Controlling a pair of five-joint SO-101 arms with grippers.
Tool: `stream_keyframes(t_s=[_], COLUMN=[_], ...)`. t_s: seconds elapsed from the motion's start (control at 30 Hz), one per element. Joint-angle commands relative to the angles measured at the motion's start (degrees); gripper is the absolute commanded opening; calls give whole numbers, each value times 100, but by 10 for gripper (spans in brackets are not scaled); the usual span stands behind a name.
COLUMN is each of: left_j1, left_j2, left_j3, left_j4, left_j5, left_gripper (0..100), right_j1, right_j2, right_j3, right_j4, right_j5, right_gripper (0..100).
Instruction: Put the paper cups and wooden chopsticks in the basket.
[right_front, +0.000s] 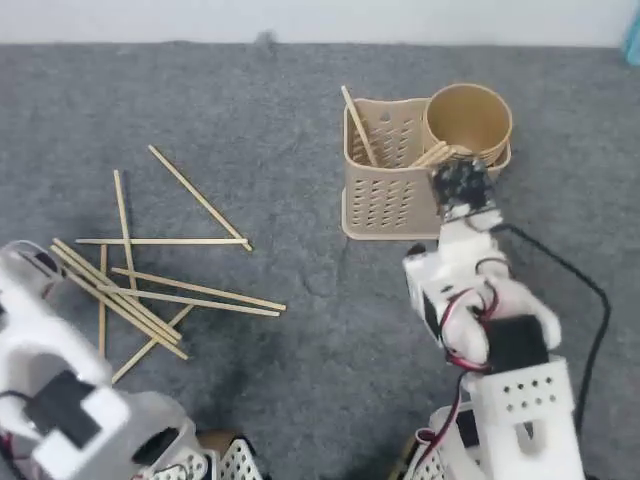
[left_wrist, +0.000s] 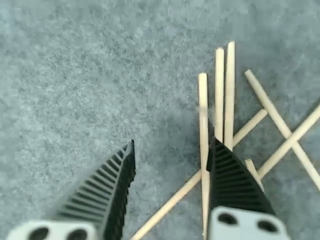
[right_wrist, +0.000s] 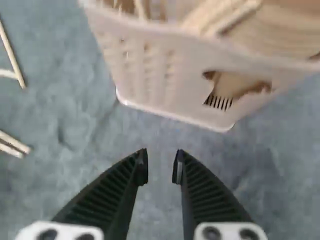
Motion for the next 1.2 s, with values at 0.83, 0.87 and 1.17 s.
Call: stream_keyframes(t_s=[0.83,0.87,1.17], left_j1=[466,519,809], left_j2=[3710,3745,3253], left_j3=[-3354,-3354,-3354], left_j4=[668,651,1222], left_j5=[1099,1108,1090], left_gripper=[205,182,12], right_j1=[-567,-567,-567], right_j2=[-505,-505,-505], right_j3=[2400,2400,2418], right_j4=[-1727,-1727,-1719], right_j5=[149,149,123], right_gripper=[16,16,16])
